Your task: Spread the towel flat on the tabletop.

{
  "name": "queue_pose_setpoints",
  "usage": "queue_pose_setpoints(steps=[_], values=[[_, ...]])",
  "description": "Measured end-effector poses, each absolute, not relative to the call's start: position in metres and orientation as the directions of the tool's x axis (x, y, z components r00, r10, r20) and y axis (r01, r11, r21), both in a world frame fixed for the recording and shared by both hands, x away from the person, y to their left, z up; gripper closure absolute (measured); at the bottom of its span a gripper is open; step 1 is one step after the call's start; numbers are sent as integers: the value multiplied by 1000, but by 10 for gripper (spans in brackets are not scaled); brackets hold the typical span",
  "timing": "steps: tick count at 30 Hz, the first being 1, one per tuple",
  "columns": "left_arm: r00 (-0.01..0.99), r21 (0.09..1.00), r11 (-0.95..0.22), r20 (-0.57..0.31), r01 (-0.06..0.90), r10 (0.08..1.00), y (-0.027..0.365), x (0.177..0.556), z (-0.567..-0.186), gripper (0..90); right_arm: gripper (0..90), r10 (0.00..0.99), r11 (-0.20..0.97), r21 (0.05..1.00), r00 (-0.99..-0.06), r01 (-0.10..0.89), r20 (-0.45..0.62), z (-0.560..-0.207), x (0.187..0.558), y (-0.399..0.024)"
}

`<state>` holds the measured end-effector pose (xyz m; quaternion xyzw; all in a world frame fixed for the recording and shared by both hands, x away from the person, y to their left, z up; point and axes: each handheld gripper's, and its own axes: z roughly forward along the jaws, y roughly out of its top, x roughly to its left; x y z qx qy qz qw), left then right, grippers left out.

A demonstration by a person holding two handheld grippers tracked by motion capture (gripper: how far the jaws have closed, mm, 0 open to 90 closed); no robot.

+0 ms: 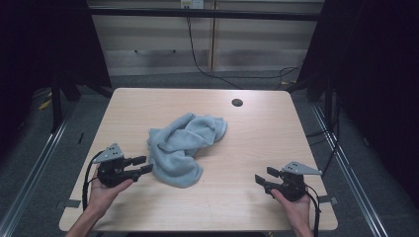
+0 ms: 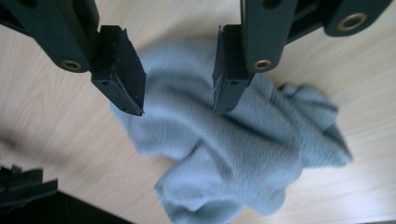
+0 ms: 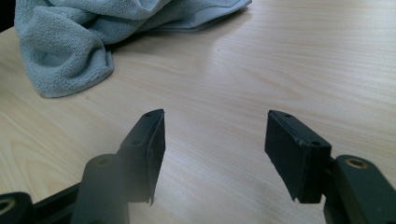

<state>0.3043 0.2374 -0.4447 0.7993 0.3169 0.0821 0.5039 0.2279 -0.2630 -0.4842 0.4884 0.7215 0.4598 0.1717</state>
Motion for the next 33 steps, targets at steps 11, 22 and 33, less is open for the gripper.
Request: queue_pose_setpoints(steps=[11, 22, 33], values=[[809, 821, -371, -175, 434, 561, 191, 325, -468, 447, 358, 855, 106, 828, -476, 551, 207, -484, 227, -262], [807, 768, -482, -75, 422, 586, 177, 327, -495, 557, 346, 844, 129, 819, -496, 559, 205, -487, 228, -257], [848, 763, -499, -120, 412, 516, 176, 303, -495, 817, 343, 842, 124, 819, -496, 561, 212, -487, 228, -258]])
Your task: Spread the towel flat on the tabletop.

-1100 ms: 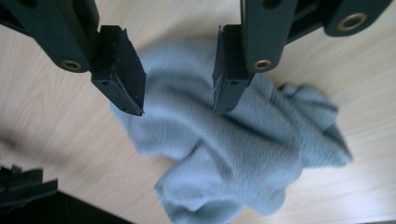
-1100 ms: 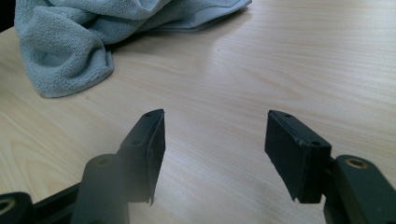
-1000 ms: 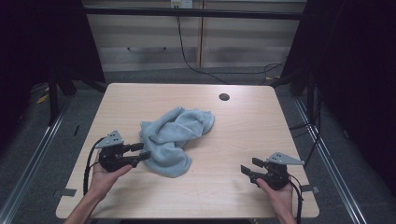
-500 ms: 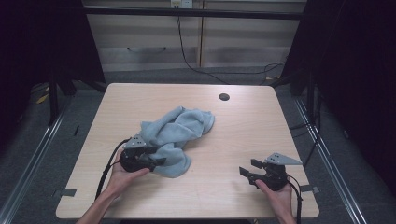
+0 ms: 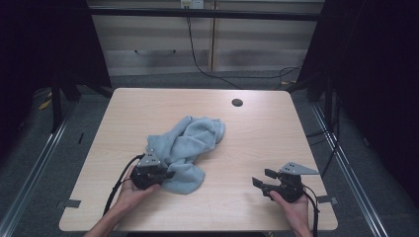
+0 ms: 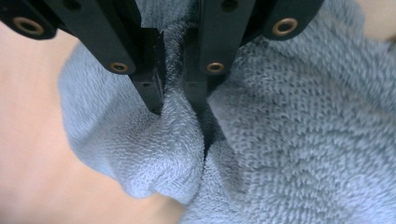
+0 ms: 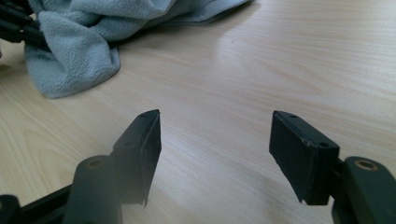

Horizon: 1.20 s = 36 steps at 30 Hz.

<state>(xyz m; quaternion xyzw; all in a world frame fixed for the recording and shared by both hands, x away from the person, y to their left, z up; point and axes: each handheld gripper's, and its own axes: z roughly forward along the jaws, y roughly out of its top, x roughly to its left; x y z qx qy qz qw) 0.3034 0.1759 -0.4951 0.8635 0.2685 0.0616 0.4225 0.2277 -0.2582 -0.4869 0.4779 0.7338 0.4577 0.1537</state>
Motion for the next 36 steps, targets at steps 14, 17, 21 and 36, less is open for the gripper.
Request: queue_pose_setpoints(steps=[14, 17, 21, 36], values=[[903, 758, -533, -169, 376, 395, 205, 257, -488, 816, 375, 769, 208, 829, -610, 520, 190, -469, 235, -220], [894, 771, -509, -172, 384, 414, 215, 258, -486, 816, 387, 733, 253, 837, -661, 486, 162, -462, 248, -201], [878, 792, -463, -183, 397, 442, 224, 264, -481, 815, 333, 662, 262, 867, -733, 424, 159, -455, 275, -168], [841, 833, -354, -220, 425, 494, 233, 278, -471, 818, 284, 554, 381, 829, -819, 408, 148, -477, 298, -114]])
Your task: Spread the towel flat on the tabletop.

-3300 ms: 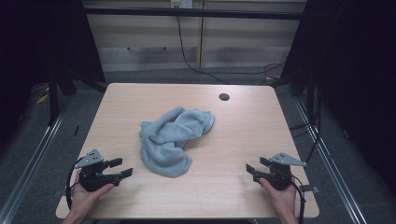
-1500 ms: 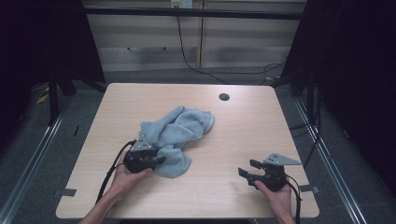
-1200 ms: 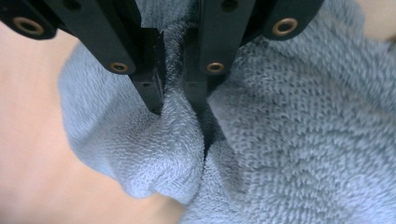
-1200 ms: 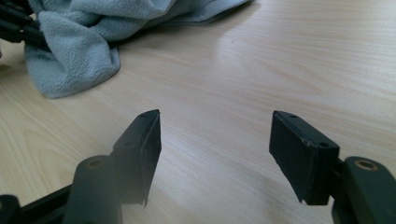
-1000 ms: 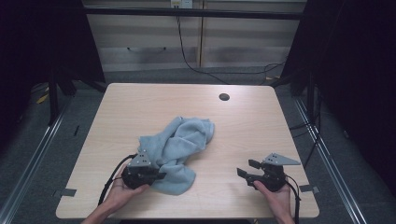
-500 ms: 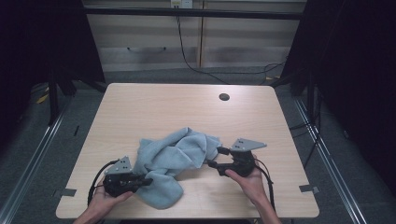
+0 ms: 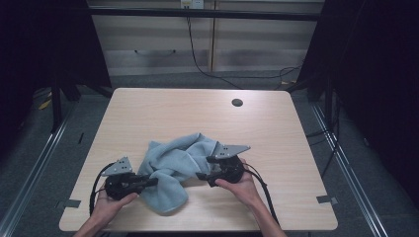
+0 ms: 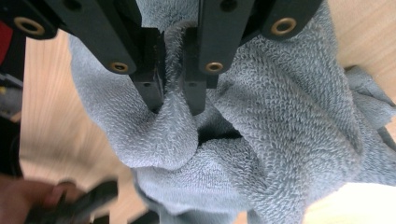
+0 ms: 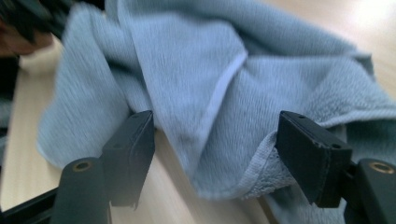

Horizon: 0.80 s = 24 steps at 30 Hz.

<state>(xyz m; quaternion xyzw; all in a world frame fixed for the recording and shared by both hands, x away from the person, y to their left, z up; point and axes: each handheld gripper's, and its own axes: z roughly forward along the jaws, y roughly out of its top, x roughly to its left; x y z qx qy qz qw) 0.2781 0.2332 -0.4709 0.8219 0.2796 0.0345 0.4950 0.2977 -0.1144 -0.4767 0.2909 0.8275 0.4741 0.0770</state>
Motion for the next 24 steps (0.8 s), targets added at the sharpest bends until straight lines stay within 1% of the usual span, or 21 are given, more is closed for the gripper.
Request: queue_pose_setpoints(steps=[2, 7, 8, 9, 10, 11, 12, 13, 14, 15, 16, 20, 22, 24], values=[[828, 843, -314, -240, 436, 507, 234, 284, -467, 820, 287, 563, 411, 813, -816, 412, 129, -484, 301, -115], [818, 856, -273, -254, 438, 516, 236, 291, -461, 823, 326, 591, 405, 813, -798, 419, 117, -491, 310, -116], [816, 857, -272, -252, 437, 520, 236, 292, -460, 823, 368, 600, 417, 807, -794, 419, 102, -493, 311, -114], [814, 860, -265, -252, 437, 523, 237, 293, -459, 823, 420, 615, 430, 800, -784, 419, 80, -494, 312, -112], [814, 860, -261, -256, 438, 522, 237, 294, -459, 823, 493, 634, 438, 794, -771, 421, 59, -496, 314, -110], [810, 861, -258, -255, 439, 527, 238, 294, -459, 824, 590, 644, 434, 794, -763, 426, 58, -497, 315, -109], [808, 862, -256, -253, 438, 533, 240, 295, -458, 825, 708, 660, 425, 794, -749, 435, 57, -497, 316, -110], [803, 864, -244, -258, 441, 537, 242, 295, -458, 828, 879, 677, 399, 796, -732, 455, 79, -495, 319, -116], [799, 870, -226, -261, 438, 542, 247, 295, -455, 829, 898, 682, 377, 799, -724, 468, 102, -494, 320, -121], [799, 870, -226, -261, 438, 542, 247, 295, -455, 830, 898, 682, 377, 799, -724, 468, 102, -494, 320, -121], [795, 874, -214, -264, 437, 545, 250, 295, -454, 830, 900, 679, 334, 811, -720, 480, 146, -488, 319, -129], [789, 881, -199, -260, 430, 557, 254, 298, -448, 830, 900, 669, 325, 825, -729, 462, 145, -476, 316, -138], [789, 886, -195, -252, 421, 560, 255, 299, -444, 830, 900, 661, 275, 846, -728, 458, 179, -465, 314, -147], [790, 894, -181, -248, 410, 561, 257, 300, -436, 830, 900, 653, 257, 856, -733, 450, 189, -461, 312, -150]])
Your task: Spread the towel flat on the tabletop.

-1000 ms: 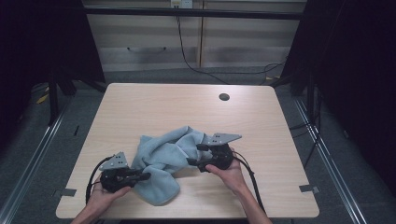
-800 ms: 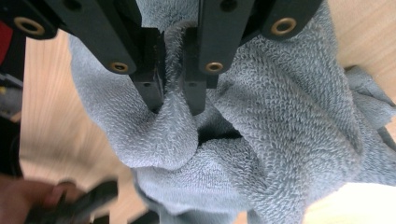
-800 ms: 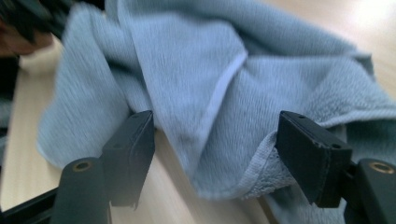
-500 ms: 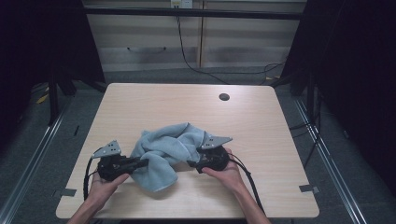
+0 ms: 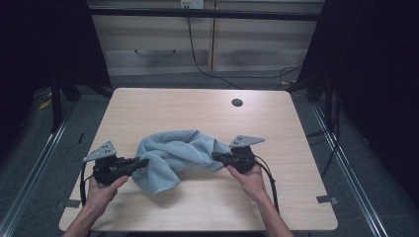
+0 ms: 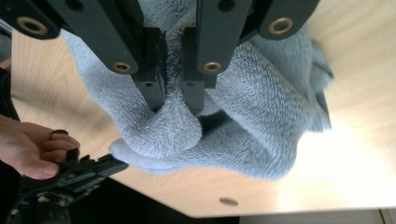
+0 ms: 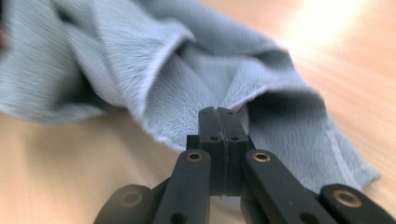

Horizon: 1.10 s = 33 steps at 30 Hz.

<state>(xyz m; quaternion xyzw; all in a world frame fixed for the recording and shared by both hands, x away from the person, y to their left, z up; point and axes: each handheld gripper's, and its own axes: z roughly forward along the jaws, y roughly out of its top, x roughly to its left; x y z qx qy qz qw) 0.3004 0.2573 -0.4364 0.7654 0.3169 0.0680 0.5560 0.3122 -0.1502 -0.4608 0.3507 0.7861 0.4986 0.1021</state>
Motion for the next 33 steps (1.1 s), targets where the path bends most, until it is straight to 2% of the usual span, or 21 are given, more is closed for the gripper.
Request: queue_pose_setpoints(steps=[4, 5, 6, 7, 8, 10, 11, 12, 14, 15, 18, 21, 23, 24, 25, 26, 27, 29, 30, 32, 33], values=[[779, 905, -128, -270, 406, 566, 261, 308, -424, 831, 892, 629, 257, 868, -755, 425, 183, -449, 308, -154], [776, 906, -124, -269, 405, 570, 260, 311, -422, 831, 712, 633, 250, 876, -754, 412, 174, -447, 309, -154], [769, 905, -115, -276, 411, 576, 261, 313, -421, 831, 712, 633, 250, 876, -754, 412, 174, -447, 309, -154], [764, 905, -104, -282, 413, 581, 261, 316, -422, 832, 561, 638, 220, 887, -748, 405, 183, -445, 312, -154], [758, 904, -97, -287, 416, 585, 262, 319, -422, 832, 561, 638, 220, 887, -748, 405, 183, -445, 312, -154], [742, 898, -86, -298, 431, 601, 262, 326, -426, 832, 453, 629, 205, 896, -755, 393, 187, -446, 318, -149], [734, 896, -81, -303, 437, 608, 262, 330, -429, 832, 453, 629, 205, 896, -755, 393, 187, -446, 318, -149], [723, 891, -73, -314, 449, 616, 263, 334, -431, 832, 399, 619, 219, 894, -764, 391, 183, -450, 324, -143], [703, 881, -59, -331, 469, 629, 265, 342, -436, 832, 374, 618, 237, 886, -765, 399, 180, -454, 328, -139], [691, 875, -56, -340, 481, 638, 266, 346, -440, 832, 351, 633, 275, 864, -756, 422, 168, -464, 338, -133], [635, 844, -57, -355, 533, 686, 271, 363, -454, 829, 342, 653, 296, 825, -732, 483, 194, -483, 353, -132], [611, 833, -61, -351, 550, 709, 274, 371, -462, 823, 366, 664, 311, 793, -717, 524, 214, -495, 358, -133], [591, 818, -50, -370, 573, 717, 279, 374, -466, 753, 393, 663, 331, 777, -718, 536, 213, -503, 359, -134], [593, 821, -43, -375, 570, 712, 280, 372, -463, 753, 408, 662, 320, 776, -715, 543, 227, -505, 358, -135], [625, 842, -47, -360, 537, 693, 280, 362, -452, 622, 570, 652, 304, 784, -718, 542, 244, -504, 354, -138], [625, 842, -47, -360, 537, 693, 280, 362, -452, 555, 570, 652, 304, 784, -718, 542, 244, -504, 354, -138], [649, 860, -65, -330, 506, 686, 279, 355, -443, 555, 625, 645, 305, 786, -724, 538, 245, -504, 352, -139], [697, 889, -81, -294, 451, 654, 276, 338, -427, 479, 723, 651, 329, 777, -725, 537, 225, -503, 347, -136], [734, 905, -117, -249, 408, 632, 270, 320, -416, 457, 791, 653, 344, 774, -727, 532, 209, -502, 344, -133], [752, 906, -138, -238, 400, 615, 266, 312, -413, 435, 823, 653, 340, 774, -726, 534, 215, -501, 341, -132], [774, 909, -160, -223, 385, 592, 258, 297, -412, 422, 828, 655, 333, 775, -723, 537, 219, -501, 340, -133]])
